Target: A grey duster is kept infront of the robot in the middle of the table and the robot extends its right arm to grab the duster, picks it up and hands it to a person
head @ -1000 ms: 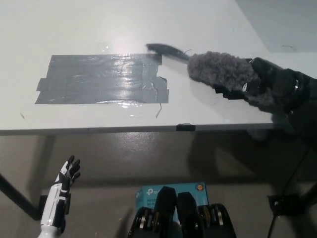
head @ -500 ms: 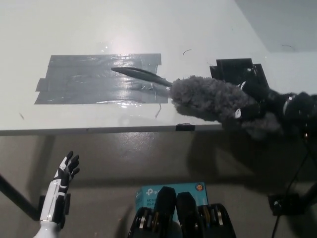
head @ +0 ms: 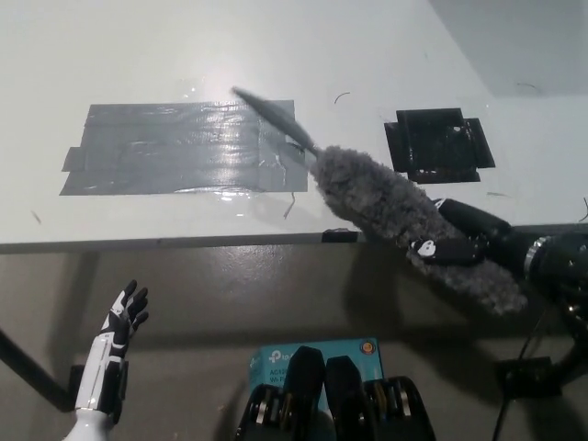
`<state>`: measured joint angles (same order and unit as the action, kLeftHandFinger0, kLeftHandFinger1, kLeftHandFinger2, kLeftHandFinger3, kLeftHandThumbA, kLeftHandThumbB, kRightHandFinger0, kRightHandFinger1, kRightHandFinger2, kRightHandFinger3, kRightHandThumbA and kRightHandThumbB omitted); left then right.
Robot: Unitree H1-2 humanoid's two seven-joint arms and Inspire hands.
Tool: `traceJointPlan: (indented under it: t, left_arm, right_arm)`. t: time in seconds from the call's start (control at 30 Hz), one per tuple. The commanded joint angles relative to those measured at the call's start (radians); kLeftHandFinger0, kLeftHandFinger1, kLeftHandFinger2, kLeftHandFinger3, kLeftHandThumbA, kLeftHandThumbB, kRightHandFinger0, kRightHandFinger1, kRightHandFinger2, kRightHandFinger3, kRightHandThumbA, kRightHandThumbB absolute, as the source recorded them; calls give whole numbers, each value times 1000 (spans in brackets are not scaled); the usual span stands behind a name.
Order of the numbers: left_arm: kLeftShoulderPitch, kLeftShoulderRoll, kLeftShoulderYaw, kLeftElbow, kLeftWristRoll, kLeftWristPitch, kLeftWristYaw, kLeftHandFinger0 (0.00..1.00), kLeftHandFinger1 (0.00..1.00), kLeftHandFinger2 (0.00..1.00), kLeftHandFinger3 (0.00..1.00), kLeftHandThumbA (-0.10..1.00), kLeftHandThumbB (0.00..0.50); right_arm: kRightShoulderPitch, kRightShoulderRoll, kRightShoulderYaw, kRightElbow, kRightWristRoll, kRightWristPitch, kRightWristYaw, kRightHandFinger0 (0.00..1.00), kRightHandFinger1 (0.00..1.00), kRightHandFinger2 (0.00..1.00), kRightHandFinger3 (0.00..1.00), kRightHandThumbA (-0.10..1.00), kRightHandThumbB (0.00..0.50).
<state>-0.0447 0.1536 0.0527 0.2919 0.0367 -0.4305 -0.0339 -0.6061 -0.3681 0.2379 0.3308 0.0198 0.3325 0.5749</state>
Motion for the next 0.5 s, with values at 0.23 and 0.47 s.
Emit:
traceJointPlan:
  t: [0.23, 0.47]
  left_arm:
    - [-31, 12, 6, -12, 7, -39, 12, 1000, 1000, 1000, 1000, 1000, 322]
    - [-27, 13, 7, -22, 13, -32, 15, 1000, 1000, 1000, 1000, 1000, 318]
  right_arm:
    - [160, 157, -127, -311, 1000, 137, -229, 0, 422, 873, 1000, -100, 143]
    - [201, 237, -186, -352, 1106, 137, -297, 0, 443, 870, 1000, -100, 169]
